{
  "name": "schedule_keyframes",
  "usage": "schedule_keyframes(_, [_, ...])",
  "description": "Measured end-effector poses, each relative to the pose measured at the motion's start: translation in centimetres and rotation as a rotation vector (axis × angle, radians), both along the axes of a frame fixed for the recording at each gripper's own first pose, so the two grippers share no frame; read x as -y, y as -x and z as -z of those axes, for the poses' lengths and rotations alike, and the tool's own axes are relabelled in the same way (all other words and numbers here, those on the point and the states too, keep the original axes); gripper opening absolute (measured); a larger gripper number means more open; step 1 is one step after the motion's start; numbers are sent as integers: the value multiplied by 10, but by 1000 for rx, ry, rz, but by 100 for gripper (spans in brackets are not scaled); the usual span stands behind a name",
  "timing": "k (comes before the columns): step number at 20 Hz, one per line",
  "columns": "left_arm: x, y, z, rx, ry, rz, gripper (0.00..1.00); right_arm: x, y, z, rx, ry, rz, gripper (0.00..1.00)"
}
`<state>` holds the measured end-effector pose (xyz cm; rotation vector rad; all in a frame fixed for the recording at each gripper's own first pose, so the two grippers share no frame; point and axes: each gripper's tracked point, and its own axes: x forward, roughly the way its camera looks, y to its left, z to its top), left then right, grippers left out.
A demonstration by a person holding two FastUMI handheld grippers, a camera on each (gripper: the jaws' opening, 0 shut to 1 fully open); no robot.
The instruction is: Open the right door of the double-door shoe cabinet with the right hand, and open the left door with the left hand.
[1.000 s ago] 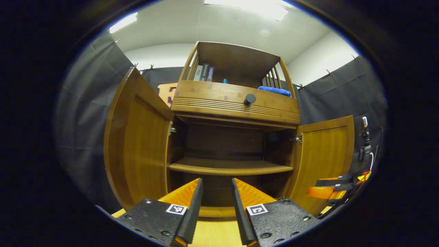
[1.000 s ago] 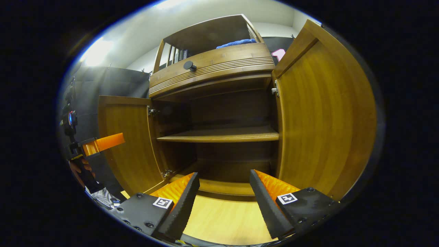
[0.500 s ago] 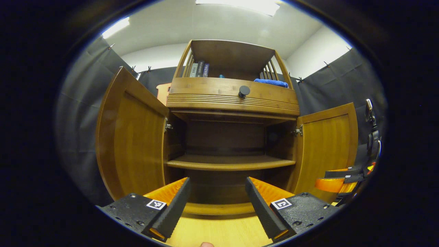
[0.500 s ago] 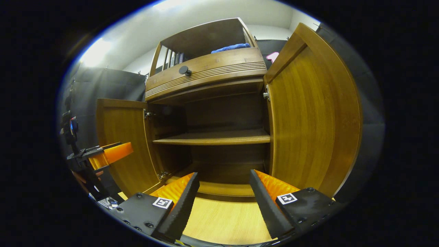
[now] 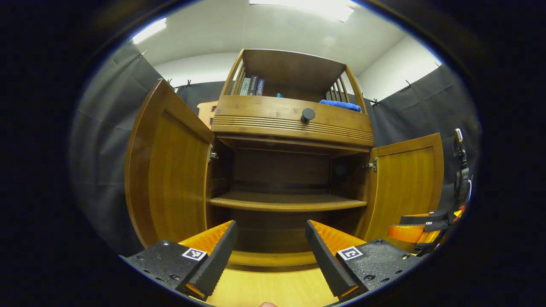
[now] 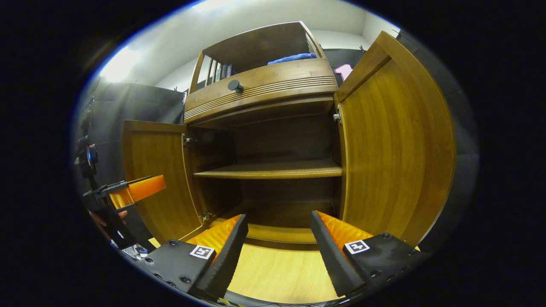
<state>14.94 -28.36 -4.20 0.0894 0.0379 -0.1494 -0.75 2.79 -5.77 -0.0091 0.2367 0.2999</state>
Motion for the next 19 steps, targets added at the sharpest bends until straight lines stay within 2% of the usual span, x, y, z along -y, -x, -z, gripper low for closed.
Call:
schedule_keyframes(14, [-9,-2,7,-6,-13,9,94,-9,-5,6,-11,7,-1,84])
schedule_keyframes(15, [-8,-2,9,-5,-14,11,94,-9,-6,6,-11,7,-1,95])
schedule_keyframes(16, [-8,-3,9,-6,-15,13,94,-10,-7,6,-11,7,-1,84])
schedule_keyframes(19, [-8,-6,11,-8,-19,14,94,-10,-9,8,-12,8,2,84])
